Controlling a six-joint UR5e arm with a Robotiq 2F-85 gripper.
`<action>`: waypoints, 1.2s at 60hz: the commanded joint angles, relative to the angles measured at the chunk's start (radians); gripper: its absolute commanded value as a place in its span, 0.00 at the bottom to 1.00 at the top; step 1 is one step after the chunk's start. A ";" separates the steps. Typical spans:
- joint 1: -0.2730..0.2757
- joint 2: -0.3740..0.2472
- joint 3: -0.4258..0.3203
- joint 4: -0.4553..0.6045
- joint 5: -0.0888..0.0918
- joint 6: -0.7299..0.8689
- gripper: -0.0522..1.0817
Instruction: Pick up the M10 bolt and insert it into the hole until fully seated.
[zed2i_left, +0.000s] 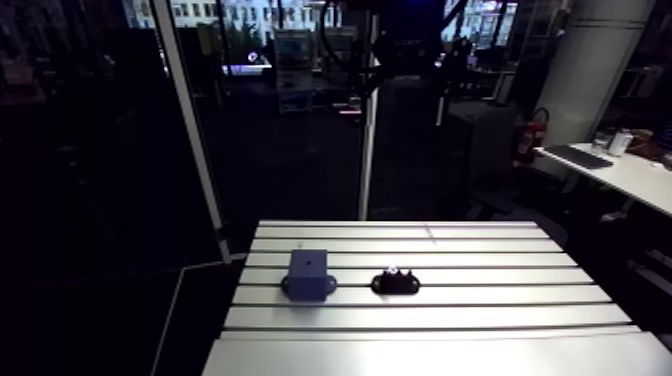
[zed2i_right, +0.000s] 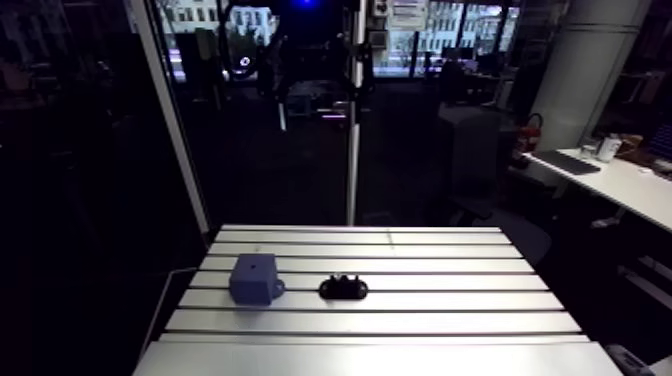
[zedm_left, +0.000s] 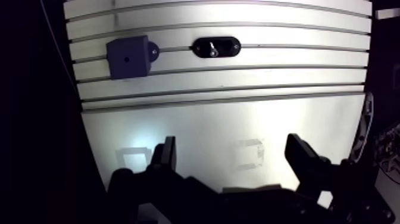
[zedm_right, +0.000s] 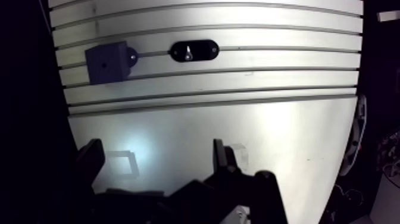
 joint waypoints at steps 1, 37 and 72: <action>0.002 0.006 0.014 0.041 0.035 -0.008 0.05; -0.003 0.003 0.019 0.027 0.029 -0.015 0.05; -0.077 -0.009 0.276 -0.349 0.026 -0.117 0.05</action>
